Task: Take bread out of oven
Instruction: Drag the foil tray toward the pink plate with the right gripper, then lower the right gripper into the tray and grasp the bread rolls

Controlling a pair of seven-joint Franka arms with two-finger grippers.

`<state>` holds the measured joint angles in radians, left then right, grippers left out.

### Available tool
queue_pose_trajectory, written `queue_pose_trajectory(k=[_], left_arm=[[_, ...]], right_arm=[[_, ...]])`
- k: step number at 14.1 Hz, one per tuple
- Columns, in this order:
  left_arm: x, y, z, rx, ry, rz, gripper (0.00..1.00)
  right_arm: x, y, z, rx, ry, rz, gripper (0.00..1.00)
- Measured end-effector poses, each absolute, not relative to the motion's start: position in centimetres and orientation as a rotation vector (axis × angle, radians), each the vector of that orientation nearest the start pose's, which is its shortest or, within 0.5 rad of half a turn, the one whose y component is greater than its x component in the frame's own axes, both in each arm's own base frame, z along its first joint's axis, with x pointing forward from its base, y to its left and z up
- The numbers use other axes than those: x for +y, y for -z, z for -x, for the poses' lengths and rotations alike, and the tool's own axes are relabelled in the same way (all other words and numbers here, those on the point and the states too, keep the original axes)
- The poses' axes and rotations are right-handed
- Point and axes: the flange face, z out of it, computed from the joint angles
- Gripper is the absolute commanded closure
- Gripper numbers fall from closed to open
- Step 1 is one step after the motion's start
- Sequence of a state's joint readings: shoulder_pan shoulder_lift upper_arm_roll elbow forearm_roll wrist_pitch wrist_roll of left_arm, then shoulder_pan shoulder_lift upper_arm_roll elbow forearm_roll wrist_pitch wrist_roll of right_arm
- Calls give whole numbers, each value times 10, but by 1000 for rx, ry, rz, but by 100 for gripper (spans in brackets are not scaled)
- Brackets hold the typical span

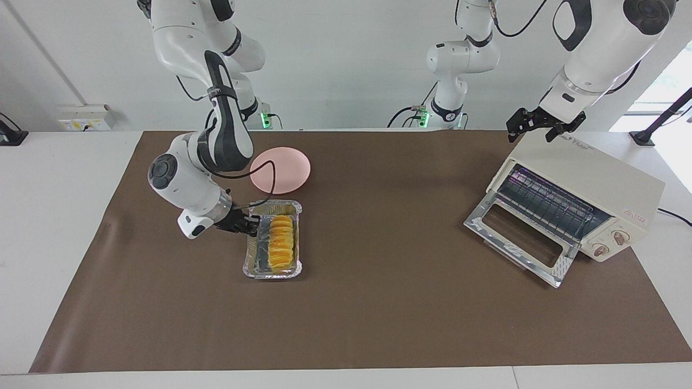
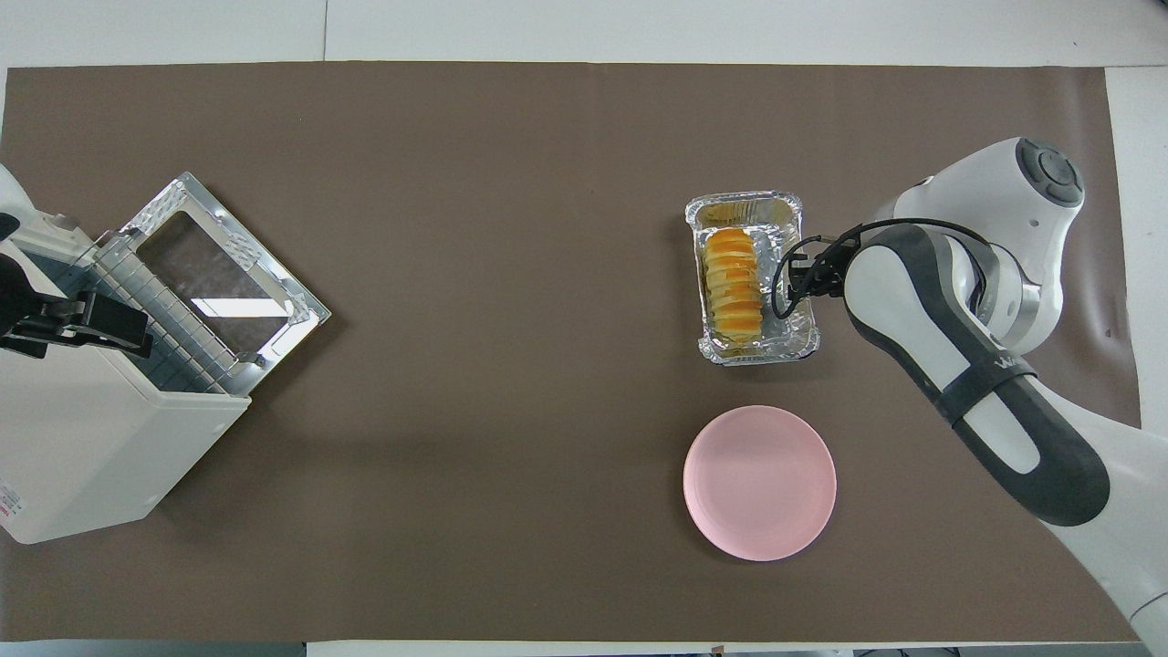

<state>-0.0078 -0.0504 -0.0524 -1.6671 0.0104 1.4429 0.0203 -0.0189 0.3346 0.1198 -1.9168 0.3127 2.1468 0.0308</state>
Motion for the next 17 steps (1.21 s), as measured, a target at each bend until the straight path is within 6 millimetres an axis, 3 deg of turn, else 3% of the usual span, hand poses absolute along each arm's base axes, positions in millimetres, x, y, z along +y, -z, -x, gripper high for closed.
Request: queue_pose_trajectory(k=[2,3,4,8,11,14,17], left_arm=[[-30,-597,-521,122,-270,3111,0],[-30,-597,-521,122,-270,3111,0],[-30,-597,-521,122,-270,3111,0],[-30,-597,-521,121,-270,3111,0],[-30,-597,-521,121,-270,3111,0],[-30,-597,-521,121,-270,3111,0],[-30,-597,-521,121,-270,3111,0]], right_arm=[[70,-310,-600,179,-170,2851,100],[69,-310,-599,179,-169,2852,30],[69,-311,-597,179,-168,2852,0],[69,-329,-597,174,-130,2853,0],[76,-367,-604,140,-63,2880,0],[126,-397,-612,121,23,2957,0],[160,-386,-618,122,51,2956,0]])
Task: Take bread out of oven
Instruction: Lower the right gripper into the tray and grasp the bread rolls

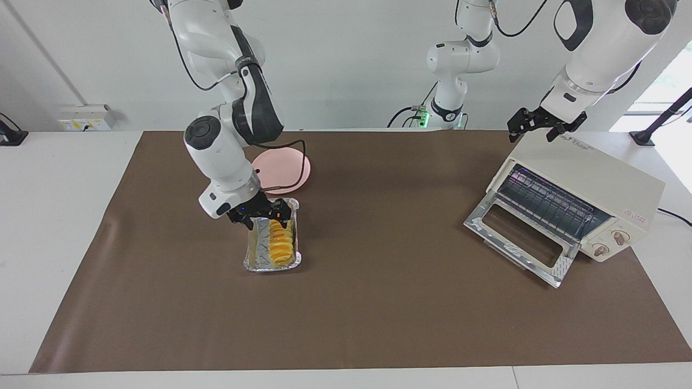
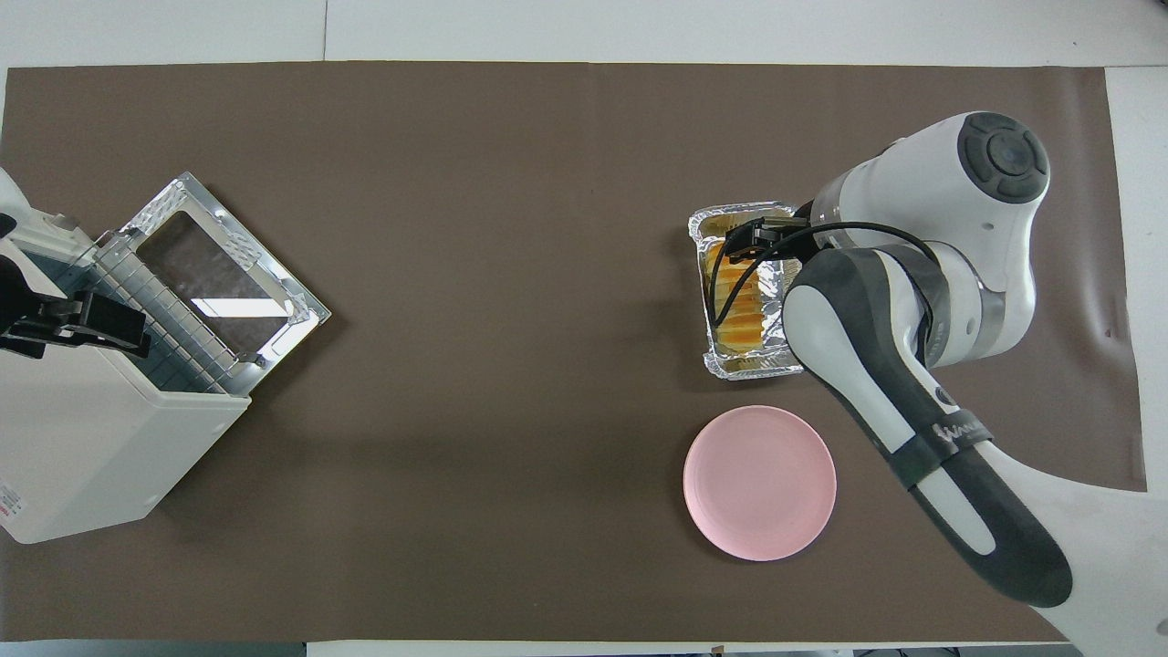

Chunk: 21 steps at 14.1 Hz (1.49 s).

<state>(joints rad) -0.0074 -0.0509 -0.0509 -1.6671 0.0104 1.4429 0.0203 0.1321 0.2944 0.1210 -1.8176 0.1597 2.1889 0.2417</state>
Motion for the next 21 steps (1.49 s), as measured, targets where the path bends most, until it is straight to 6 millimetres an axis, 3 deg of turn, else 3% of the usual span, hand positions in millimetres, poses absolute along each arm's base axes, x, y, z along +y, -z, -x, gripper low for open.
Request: queue_pose_trajectory(k=[5,12,13,14,16,17,19,21], left_arm=[[-30,-597,-521,121,-270,3111,0],[-30,-597,-521,121,-271,3111,0],[-28,-597,-521,114,-270,3109,0],[-21,-597,-521,92,-270,3109,0],[7,-597,-522,10,-270,3115,0],[22,-598,-521,-31,-270,3118,0],[39,-598,-520,-76,-271,3120,0],[36,-598,-520,-69,-271,3120,0]], right_arm=[[153,-337,-632,170,63,2954,1],[167,-311,-624,189,53,2954,10],[168,-308,-621,186,44,2956,15],[169,-306,-620,185,37,2958,27],[168,-303,-618,186,28,2960,79],[168,-302,-618,187,27,2961,100],[166,-303,-618,192,25,2962,100],[164,-306,-617,195,16,2963,100]])
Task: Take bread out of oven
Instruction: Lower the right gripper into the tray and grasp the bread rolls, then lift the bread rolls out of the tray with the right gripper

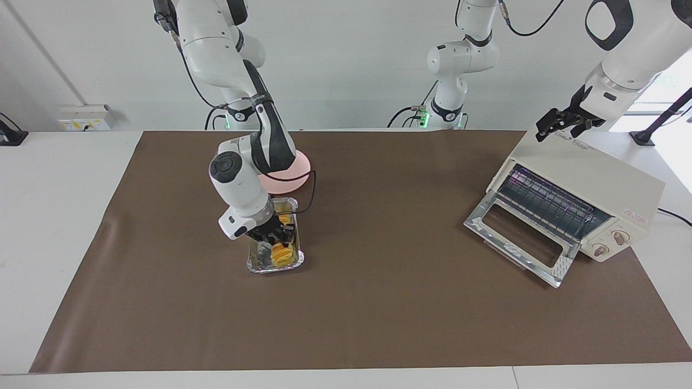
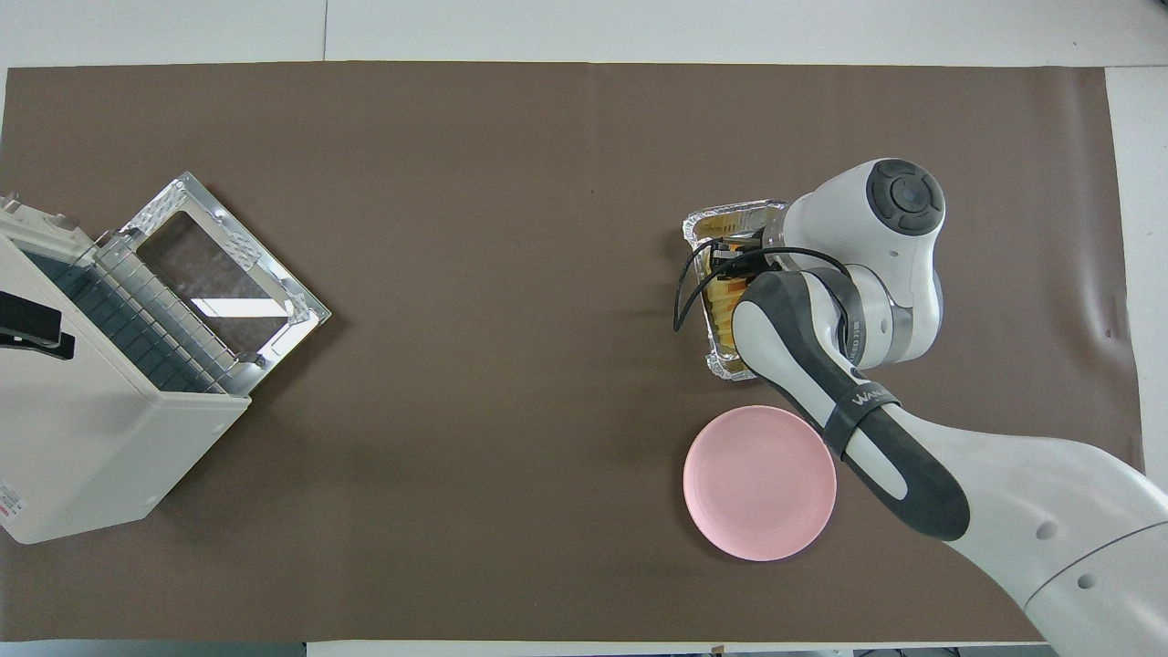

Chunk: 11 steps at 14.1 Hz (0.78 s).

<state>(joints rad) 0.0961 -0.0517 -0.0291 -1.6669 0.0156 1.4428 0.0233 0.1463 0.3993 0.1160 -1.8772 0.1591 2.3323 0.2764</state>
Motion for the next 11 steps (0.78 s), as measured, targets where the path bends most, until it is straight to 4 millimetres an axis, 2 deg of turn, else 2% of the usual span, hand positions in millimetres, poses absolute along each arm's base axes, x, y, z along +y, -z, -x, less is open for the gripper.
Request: queue_pose_trajectory(k=[3,6,9,11], left_arm=[[27,-598,-521,-41,-270,3118,0],[25,-598,-521,-37,-270,3118,0],[26,-598,-521,-38,-270,3118,0],[26,-598,-521,-38,-270,3118,0]], right_arm=[[157,-326,-619,201,-21,2966,100],[144,-377,-620,206,-66,2968,100],[134,-429,-599,195,-147,2980,100],[133,-450,-573,192,-243,2995,100]])
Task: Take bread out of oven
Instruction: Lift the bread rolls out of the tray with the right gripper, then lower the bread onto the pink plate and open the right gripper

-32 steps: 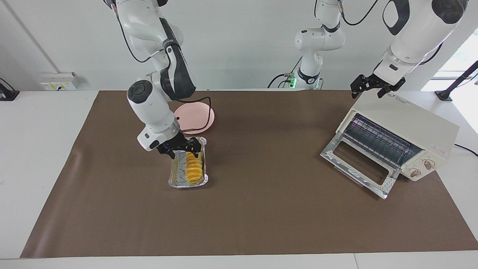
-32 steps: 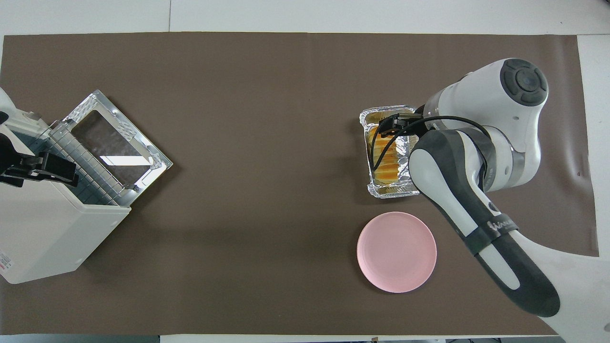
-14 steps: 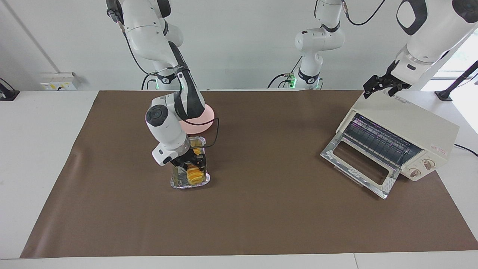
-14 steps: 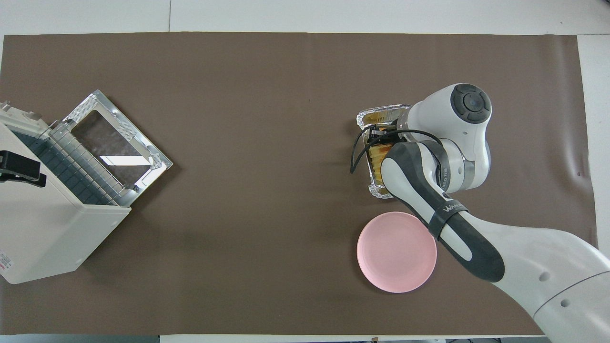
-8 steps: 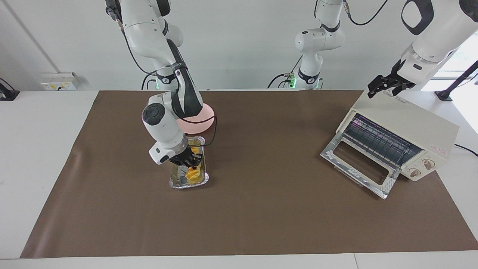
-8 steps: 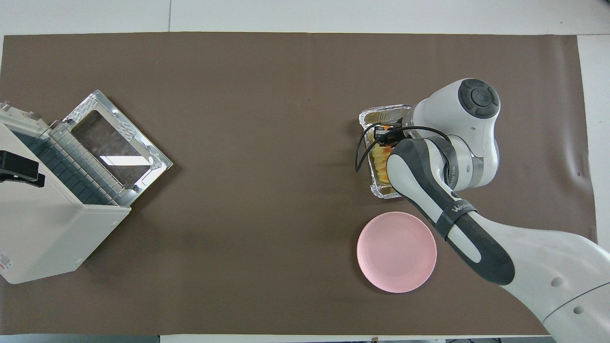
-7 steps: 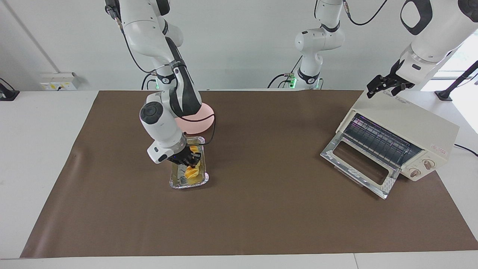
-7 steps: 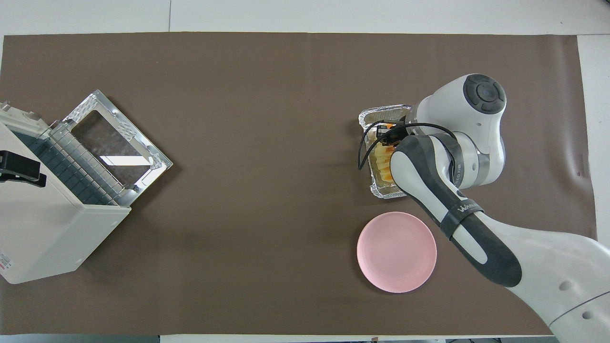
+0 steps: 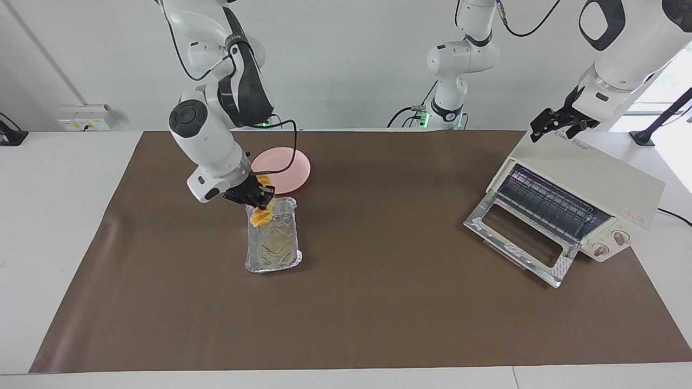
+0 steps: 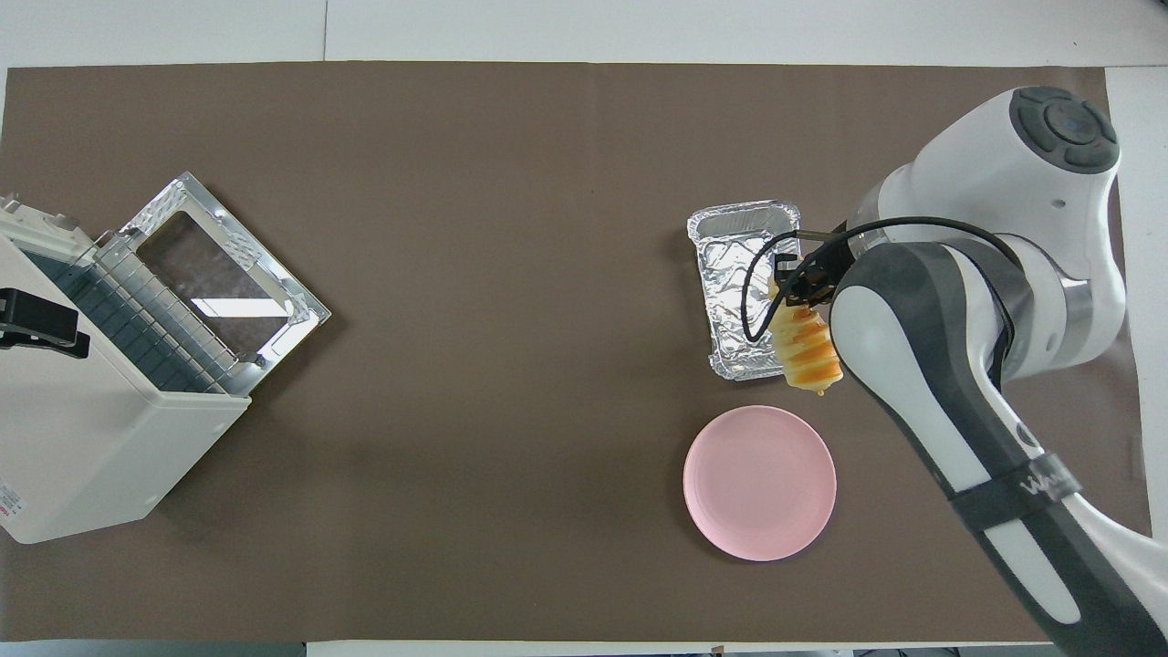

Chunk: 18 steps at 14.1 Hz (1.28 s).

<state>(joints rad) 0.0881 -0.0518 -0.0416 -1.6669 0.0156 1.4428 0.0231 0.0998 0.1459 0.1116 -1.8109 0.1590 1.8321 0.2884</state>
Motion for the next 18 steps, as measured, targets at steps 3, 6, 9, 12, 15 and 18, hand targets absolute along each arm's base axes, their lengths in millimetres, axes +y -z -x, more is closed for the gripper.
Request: queue_pose_trajectory(k=[3,6,9,12,15,18], left_arm=[[25,-598,-521,-37,-268,3118,0],[24,-607,-527,-32,-183,3122,0],[9,-621,-532,23,-91,3124,0],[-18,-624,-534,102,-58,3121,0],[-21,-626,-538,110,0,3121,0],[-20,-625,-538,109,-2,3122,0]], right_arm=[[144,-455,-526,182,-328,3018,100],[158,-419,-470,157,-337,3036,100],[161,-377,-428,156,-305,3038,100],[164,-349,-409,178,-244,3032,100],[168,-331,-402,181,-214,3035,100],[176,-319,-395,181,-211,3040,26]])
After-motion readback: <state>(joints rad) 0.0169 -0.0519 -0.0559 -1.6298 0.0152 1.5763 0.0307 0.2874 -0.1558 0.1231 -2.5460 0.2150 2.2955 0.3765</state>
